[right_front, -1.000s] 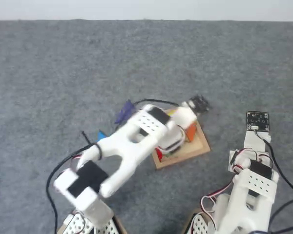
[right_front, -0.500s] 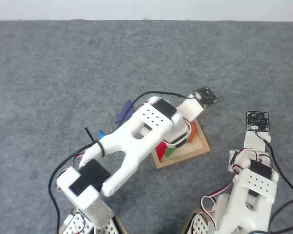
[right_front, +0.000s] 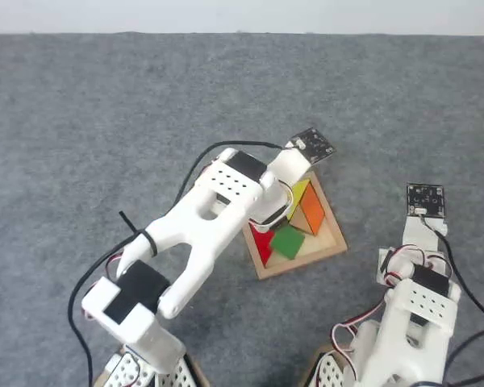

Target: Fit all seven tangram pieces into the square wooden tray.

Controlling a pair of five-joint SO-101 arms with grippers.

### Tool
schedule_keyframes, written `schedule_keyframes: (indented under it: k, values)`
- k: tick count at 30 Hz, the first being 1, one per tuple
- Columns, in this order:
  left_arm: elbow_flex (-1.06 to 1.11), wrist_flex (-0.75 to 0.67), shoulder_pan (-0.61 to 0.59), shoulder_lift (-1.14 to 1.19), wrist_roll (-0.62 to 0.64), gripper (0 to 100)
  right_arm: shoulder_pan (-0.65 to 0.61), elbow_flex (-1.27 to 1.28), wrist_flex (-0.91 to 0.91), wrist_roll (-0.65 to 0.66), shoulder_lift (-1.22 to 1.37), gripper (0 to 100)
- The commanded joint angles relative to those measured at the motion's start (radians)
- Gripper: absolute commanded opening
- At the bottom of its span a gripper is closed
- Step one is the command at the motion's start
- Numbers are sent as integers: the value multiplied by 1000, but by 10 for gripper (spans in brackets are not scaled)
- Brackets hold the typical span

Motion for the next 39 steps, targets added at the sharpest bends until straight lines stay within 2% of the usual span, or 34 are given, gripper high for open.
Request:
schedule_keyframes:
  k: [1,11,29,36,39]
  values:
    - [36,-21,-2,-69,-11,180,-10,-34,-10,-6,-28,9]
    - [188,-178,26,-58,-5,180,-10,-34,-15,-8,-28,9]
    - [99,-180,31,-51,0,180,-10,-34,-12,-8,-28,9]
    - [12,-201,31,101,0,180,-10,-34,-10,-6,-28,9]
    - [-31,-161,31,117,0,180,-10,-34,-15,-6,-28,9]
